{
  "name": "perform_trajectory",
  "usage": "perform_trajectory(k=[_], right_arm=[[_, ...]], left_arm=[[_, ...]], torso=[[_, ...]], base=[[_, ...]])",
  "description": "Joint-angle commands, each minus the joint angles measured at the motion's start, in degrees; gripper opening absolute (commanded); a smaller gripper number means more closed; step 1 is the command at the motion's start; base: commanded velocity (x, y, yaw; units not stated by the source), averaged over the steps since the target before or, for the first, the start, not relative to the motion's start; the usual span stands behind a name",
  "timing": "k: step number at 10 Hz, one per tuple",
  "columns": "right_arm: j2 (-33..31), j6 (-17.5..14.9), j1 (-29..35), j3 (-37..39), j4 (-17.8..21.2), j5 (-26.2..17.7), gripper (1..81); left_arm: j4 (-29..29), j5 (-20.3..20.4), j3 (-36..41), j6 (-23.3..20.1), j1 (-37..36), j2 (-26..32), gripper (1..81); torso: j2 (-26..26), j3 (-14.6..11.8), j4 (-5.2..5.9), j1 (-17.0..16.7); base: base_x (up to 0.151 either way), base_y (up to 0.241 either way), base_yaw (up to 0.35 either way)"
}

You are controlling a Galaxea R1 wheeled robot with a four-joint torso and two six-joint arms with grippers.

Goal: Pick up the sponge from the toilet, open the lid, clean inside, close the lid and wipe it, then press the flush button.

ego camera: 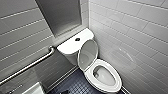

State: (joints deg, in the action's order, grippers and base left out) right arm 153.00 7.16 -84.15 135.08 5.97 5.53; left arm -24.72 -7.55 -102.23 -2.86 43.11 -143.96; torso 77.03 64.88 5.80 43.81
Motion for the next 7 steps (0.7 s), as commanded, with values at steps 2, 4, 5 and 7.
perform_trajectory(k=[2, 4, 5, 7], right_arm=[[0.92, -0.21, -0.54, 2.27, 1.32, -5.27, 1.0], [2.07, -0.30, -0.19, 2.64, 0.79, -6.94, 1.0], [2.24, -0.30, -0.19, 2.45, 0.88, -6.85, 1.0], [2.42, -0.91, -0.28, 2.37, 0.61, -7.56, 1.0]], left_arm=[[-10.59, -2.30, -6.13, 1.02, -9.57, -2.04, 81.1], [-14.55, -2.30, -8.68, 1.28, -12.90, -3.27, 81.1], [-16.67, -2.30, -9.66, 1.37, -14.84, -3.71, 81.1], [-20.88, -2.21, -10.61, 1.46, -18.88, -3.80, 81.1]], torso=[[0.00, 0.00, 0.00, 0.00], [-0.02, 0.00, 0.00, 0.00], [-0.02, 0.00, 0.00, 0.00], [-0.02, 0.00, 0.00, 0.00]], base=[[0.000, 0.000, 0.000], [0.000, 0.000, 0.000], [0.000, 0.000, 0.000], [0.000, 0.000, 0.000]])
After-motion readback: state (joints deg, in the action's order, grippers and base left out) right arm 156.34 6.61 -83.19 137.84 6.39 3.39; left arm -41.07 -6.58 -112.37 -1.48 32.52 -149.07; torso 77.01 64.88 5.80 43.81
